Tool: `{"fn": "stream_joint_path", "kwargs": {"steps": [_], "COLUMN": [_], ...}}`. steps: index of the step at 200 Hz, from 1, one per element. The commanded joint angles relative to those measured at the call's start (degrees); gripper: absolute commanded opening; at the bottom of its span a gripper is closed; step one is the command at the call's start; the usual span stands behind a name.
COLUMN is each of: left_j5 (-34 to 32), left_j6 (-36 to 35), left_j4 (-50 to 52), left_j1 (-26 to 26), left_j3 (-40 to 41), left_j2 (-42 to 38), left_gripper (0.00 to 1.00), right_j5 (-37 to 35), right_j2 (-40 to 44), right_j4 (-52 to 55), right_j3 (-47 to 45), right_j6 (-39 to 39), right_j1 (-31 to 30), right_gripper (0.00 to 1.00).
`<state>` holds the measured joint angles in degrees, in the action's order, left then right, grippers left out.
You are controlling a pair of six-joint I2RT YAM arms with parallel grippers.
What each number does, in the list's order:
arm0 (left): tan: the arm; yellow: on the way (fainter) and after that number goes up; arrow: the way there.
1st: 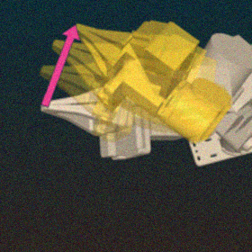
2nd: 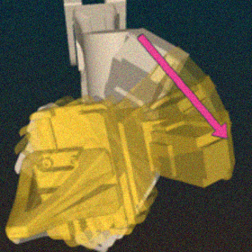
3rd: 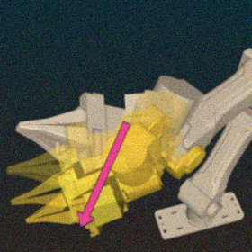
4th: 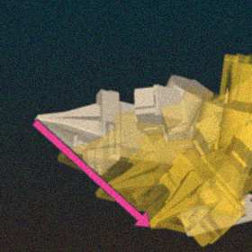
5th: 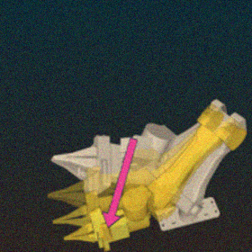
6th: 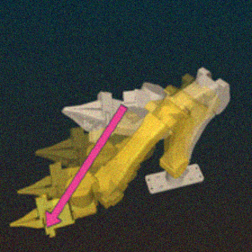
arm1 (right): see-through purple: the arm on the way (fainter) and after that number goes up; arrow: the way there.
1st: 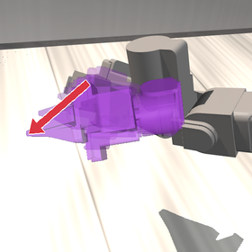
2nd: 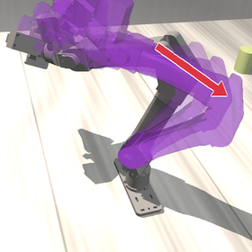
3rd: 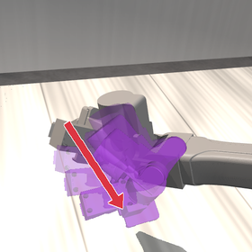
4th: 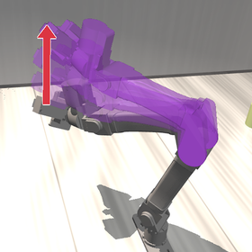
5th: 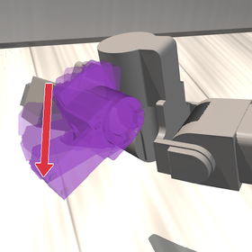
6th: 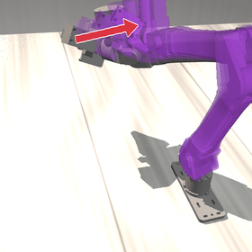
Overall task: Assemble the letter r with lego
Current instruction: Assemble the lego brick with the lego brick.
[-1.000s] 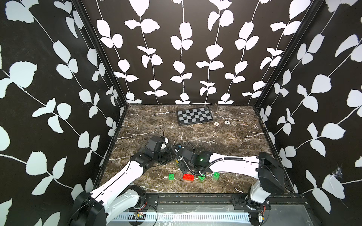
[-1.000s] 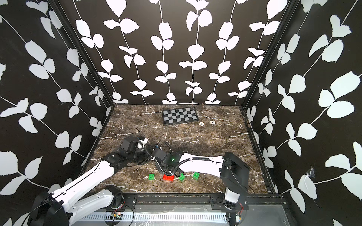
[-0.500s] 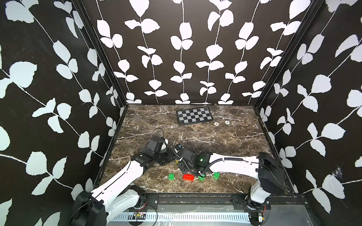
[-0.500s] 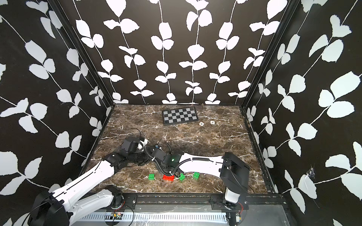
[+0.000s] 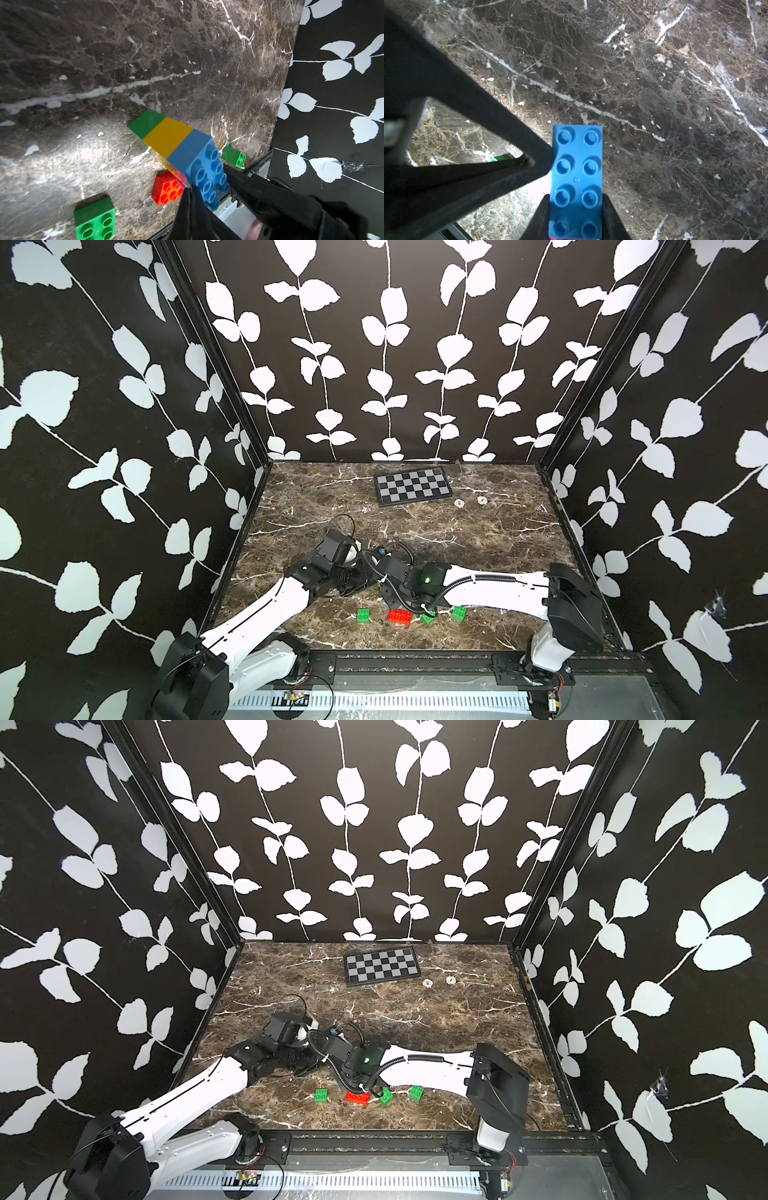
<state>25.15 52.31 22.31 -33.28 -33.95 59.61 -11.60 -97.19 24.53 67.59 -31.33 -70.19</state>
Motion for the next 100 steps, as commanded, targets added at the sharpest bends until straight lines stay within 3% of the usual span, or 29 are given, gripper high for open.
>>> {"fn": "stream_joint_path", "kwargs": {"steps": [1,38,100], "left_j5": [-4.4,-5.8,-2.6], "left_j6": [-0.5,1.4,4.0], "left_j4": [7.5,4.3,-0.7], "left_j1": [-0.3,-0.4,-0.4], "left_j3": [0.9,-1.5,-3.7], "left_j2": [-2.9,-8.7,-5.7], "left_gripper": [0.00,0.00,0.00], "right_j5": [0.6,0.5,0.4], "right_j2": [-0.5,-0.2,-0.3], "right_j4": [-0.5,-0.6,-0.4], "right_j3": [0.5,0.3,0.5], "right_j6": [-0.4,-0.3,-0.3], "right_j1": [-0.5,-0.5,-0.5], "right_gripper": [0.00,0.00,0.01]}}
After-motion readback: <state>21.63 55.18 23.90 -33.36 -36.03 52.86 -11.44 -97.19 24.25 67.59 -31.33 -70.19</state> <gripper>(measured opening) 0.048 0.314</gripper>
